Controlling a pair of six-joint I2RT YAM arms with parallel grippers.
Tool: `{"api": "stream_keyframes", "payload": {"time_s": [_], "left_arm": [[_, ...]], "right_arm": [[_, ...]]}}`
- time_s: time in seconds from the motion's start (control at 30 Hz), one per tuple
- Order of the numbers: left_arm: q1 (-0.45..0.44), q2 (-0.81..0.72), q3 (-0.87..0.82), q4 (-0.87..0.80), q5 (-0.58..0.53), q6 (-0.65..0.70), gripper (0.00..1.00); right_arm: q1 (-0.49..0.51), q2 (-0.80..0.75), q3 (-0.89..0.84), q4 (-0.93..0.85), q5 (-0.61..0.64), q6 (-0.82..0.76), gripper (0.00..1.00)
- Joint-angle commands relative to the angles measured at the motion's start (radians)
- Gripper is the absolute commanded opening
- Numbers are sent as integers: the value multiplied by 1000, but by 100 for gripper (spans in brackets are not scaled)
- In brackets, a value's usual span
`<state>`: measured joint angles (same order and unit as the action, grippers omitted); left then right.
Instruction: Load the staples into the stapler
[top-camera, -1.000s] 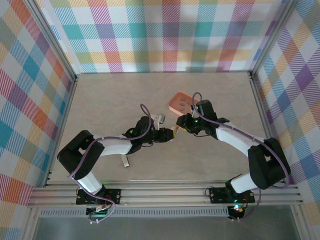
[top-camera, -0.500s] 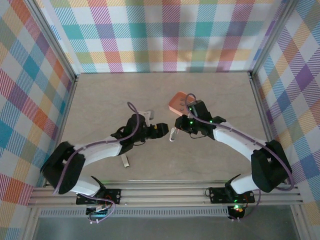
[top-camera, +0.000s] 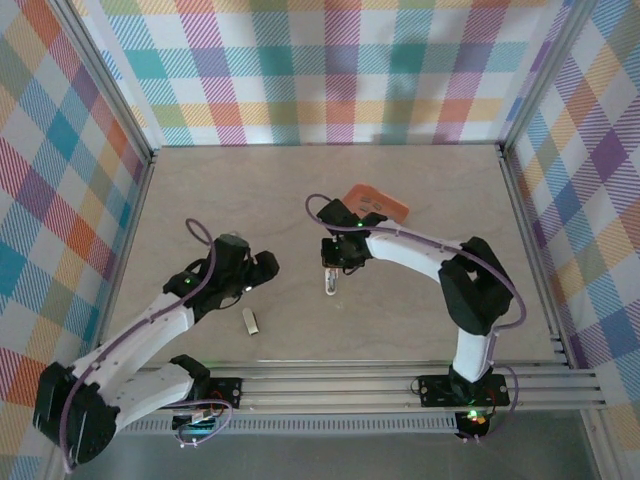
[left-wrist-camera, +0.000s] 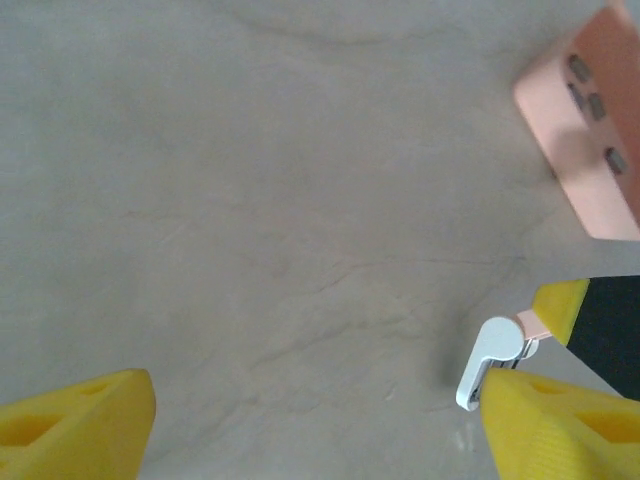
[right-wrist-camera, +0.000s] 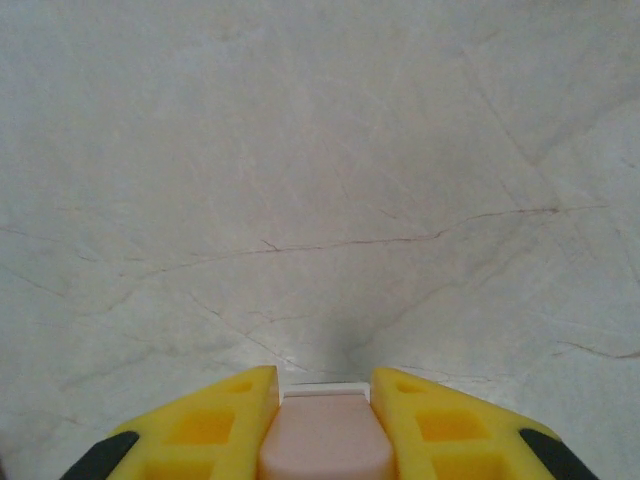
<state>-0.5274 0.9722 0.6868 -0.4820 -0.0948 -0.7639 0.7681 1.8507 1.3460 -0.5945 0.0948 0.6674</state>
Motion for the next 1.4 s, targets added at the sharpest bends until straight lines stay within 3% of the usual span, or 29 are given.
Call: {"api": "stream_keyframes", "payload": {"time_s": [0.0, 0.33, 1.0, 1.37], "left_arm": [[6, -57, -27, -212, -76, -108, 83], [20, -6, -27, -335, -79, -188, 82], [21, 57, -76, -233, 83, -156, 79], [21, 144, -76, -206, 122, -135, 68]], "right_arm": [[6, 63, 88, -112, 39, -36, 20], [20, 180, 206, -185, 34, -48, 23], [86, 135, 183, -226, 186, 75, 26], [92, 116, 145, -210, 211, 115, 31]]}}
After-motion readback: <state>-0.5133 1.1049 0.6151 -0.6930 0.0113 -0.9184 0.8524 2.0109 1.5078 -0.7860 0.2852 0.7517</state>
